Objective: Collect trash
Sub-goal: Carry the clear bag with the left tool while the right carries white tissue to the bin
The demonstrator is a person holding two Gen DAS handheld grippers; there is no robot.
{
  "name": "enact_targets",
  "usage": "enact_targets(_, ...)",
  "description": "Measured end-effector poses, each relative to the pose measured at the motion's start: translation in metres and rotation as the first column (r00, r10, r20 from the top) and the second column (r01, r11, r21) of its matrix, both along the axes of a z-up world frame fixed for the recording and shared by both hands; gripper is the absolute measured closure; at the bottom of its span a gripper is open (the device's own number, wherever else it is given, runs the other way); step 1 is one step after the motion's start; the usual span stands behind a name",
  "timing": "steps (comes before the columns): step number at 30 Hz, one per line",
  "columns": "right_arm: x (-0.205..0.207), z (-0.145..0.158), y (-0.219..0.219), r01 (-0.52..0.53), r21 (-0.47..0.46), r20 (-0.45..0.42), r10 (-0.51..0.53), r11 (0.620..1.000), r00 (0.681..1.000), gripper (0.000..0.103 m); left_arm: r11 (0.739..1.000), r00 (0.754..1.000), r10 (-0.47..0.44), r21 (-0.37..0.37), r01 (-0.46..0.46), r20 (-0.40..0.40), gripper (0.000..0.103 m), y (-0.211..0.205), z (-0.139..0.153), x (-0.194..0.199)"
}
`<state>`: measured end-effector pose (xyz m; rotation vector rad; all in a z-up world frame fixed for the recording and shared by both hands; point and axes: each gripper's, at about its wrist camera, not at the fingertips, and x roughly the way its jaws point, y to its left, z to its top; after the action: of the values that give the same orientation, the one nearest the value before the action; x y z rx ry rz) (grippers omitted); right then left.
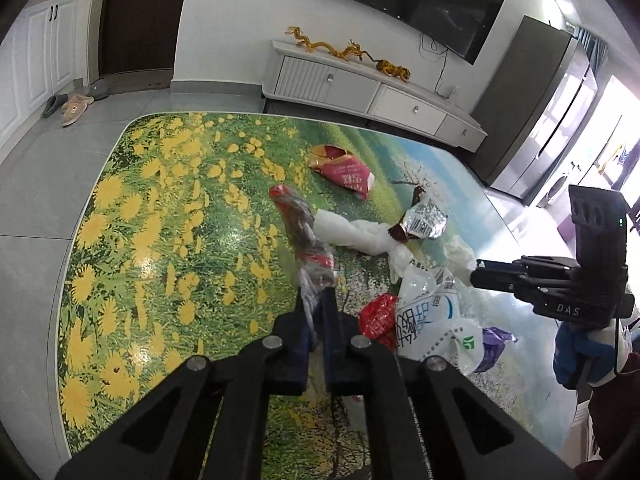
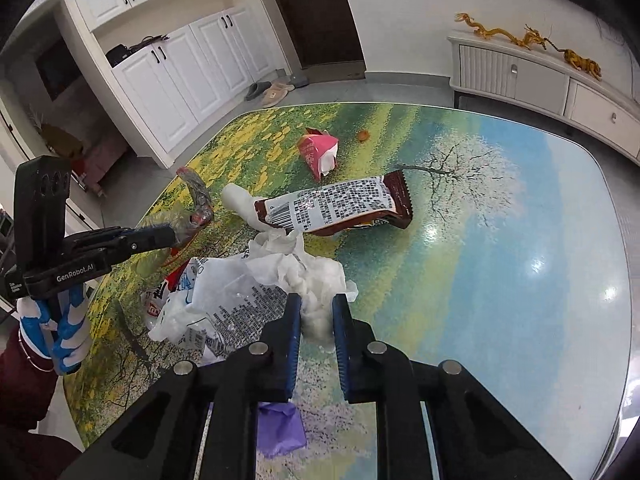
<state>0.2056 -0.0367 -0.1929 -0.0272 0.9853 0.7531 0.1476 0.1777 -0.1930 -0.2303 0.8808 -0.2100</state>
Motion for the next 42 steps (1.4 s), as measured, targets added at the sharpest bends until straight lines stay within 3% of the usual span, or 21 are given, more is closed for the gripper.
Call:
enact_targets(9,-0.034,0.032,-0.067,0.141,0.055,0.060,-0.144,0.989,0.988,0.088,0.999,0.994,-0.039,-0.006,0.040,0.106,0.100,-0.025,0.048,-0.018)
enact_targets(17,-0.060,0.036,-0.183,0.355,0.090,0.079,-0.362,0.931,0.929,0.088,0.974,0.962,-0.225,0.022,0.224,0.154,0.100,-0.132,0.082,-0.007)
enact_targets(22,-0.073,0.023,-0.265,0.497,0.096,0.067,-0.504,0.862,0.861,0.088,0.922,0.912,-0.387,0.026,0.387,0.138,0.100,-0.231,0.089,0.014)
enact_targets(28,-0.081,-0.010,-0.350,0.642,0.076,0.010,-0.644,0.763,0.765,0.088,0.830,0.828,-0.556,0.010,0.557,0.070,0.100,-0.362,0.073,0.040)
enact_targets(31,-0.078,-0.032,-0.383,0.684,0.061,-0.030,-0.684,0.727,0.729,0.088,0.796,0.795,-0.605,0.018,0.605,0.038,0.100,-0.420,0.062,0.046)
enact_targets(36,-0.067,-0.064,-0.419,0.730,0.031,-0.086,-0.726,0.682,0.682,0.085,0.753,0.753,-0.658,-0.037,0.657,-0.017,0.098,-0.488,0.038,0.058)
enact_targets(38,-0.063,-0.075,-0.426,0.744,0.012,-0.097,-0.739,0.669,0.666,0.084,0.743,0.742,-0.669,-0.054,0.667,-0.038,0.089,-0.505,0.029,0.062)
enact_targets(40,-0.064,-0.083,-0.432,0.755,-0.007,-0.100,-0.752,0.655,0.652,0.073,0.747,0.746,-0.664,-0.051,0.663,-0.046,0.065,-0.514,0.025,0.064)
enact_targets(42,-0.066,-0.086,-0.436,0.766,-0.015,-0.098,-0.763,0.643,0.639,0.060,0.751,0.750,-0.660,-0.065,0.657,-0.048,0.060,-0.514,0.025,0.067)
